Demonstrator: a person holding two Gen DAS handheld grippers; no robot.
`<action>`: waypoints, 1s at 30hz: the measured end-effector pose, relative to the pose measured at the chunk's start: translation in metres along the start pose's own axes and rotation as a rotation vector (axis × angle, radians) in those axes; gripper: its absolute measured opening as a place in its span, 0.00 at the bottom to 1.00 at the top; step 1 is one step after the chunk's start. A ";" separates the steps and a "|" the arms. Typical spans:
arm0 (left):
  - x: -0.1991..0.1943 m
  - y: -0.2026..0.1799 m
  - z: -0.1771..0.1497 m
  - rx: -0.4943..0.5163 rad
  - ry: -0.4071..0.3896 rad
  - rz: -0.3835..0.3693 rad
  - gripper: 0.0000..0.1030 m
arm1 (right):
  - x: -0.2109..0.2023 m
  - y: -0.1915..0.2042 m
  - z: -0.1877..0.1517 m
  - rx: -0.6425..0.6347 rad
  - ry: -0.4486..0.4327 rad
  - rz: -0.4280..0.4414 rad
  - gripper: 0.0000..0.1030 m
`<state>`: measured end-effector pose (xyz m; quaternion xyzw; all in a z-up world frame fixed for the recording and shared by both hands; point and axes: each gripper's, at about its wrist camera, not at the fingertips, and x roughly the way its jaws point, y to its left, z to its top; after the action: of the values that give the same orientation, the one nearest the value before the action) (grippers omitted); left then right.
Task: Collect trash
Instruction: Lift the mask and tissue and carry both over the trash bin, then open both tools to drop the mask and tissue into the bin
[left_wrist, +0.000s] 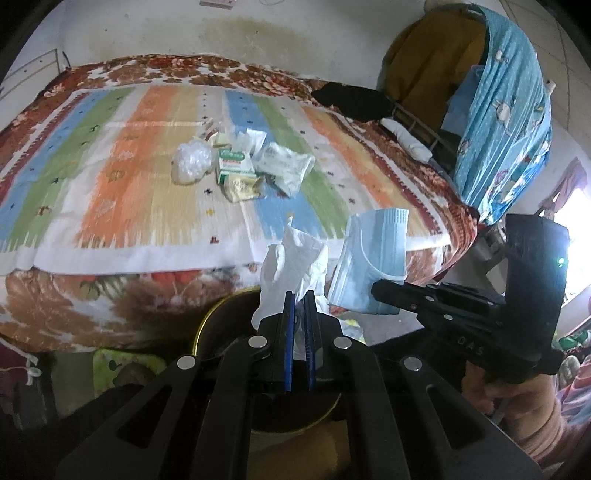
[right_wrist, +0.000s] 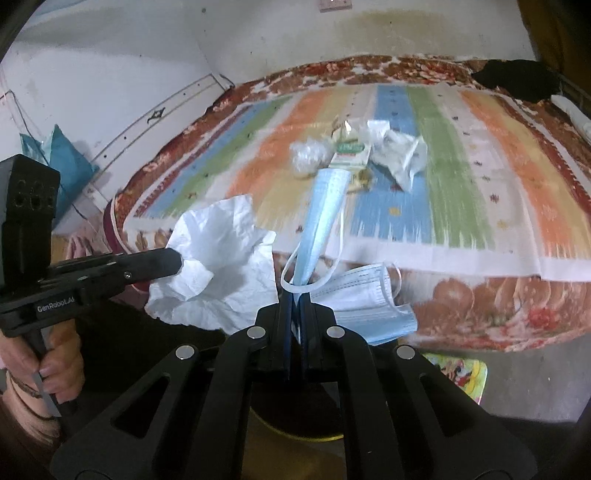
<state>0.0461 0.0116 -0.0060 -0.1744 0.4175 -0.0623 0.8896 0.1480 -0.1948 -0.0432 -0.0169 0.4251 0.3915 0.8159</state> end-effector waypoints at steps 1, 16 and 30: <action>0.000 0.000 -0.005 -0.001 0.006 0.005 0.04 | 0.000 0.000 -0.004 0.005 0.005 -0.001 0.03; -0.002 0.002 -0.039 -0.052 0.007 0.057 0.04 | 0.009 0.011 -0.048 0.034 0.110 -0.031 0.03; 0.028 0.005 -0.040 -0.086 0.101 0.109 0.04 | 0.038 0.002 -0.051 0.101 0.211 -0.035 0.05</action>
<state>0.0337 -0.0016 -0.0517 -0.1860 0.4731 -0.0048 0.8612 0.1244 -0.1883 -0.1024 -0.0245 0.5274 0.3512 0.7732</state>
